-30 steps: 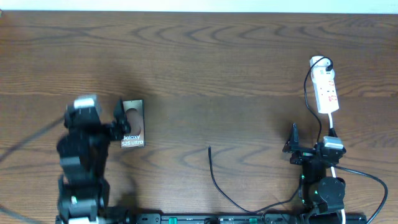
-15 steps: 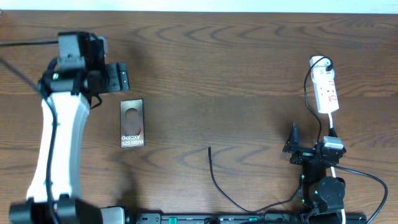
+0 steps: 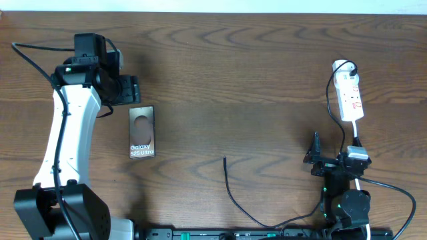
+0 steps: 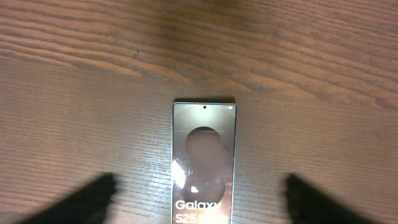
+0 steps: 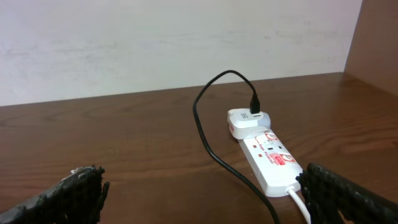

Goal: Plug charger to phone and switch on socket
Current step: 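Move the left gripper forward and over the Galaxy phone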

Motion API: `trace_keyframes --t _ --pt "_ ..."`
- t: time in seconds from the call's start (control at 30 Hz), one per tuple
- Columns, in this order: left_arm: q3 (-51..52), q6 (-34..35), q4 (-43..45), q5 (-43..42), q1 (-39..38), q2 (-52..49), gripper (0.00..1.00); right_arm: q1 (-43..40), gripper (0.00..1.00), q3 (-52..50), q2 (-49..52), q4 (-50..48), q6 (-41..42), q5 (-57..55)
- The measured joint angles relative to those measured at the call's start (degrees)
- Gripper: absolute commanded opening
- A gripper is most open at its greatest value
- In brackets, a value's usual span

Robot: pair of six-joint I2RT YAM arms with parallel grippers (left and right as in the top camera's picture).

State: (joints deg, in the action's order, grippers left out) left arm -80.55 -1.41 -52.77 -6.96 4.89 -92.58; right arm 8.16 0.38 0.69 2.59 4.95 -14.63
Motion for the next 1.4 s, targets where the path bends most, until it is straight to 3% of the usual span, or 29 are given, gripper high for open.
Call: trace_keyframes --t 0.27,0.57,0.9,1.4 --pt "0.09 -0.13 -1.25 -0.02 0.00 0.00 0.99 0.00 0.99 0.00 0.00 -0.02 0.00 0.00" --pt "8.37 -0.11 0.37 -0.20 -0.33 0.00 0.99 0.00 0.99 0.00 0.00 0.00 0.00 0.00" --pt "12.61 0.35 2.82 -0.22 -5.03 -0.52 0.99 0.00 0.99 0.00 0.00 0.00 0.00 0.00" --pt "12.63 2.89 6.14 1.18 -5.01 -12.35 0.99 0.00 0.99 0.00 0.00 0.00 0.00 0.00"
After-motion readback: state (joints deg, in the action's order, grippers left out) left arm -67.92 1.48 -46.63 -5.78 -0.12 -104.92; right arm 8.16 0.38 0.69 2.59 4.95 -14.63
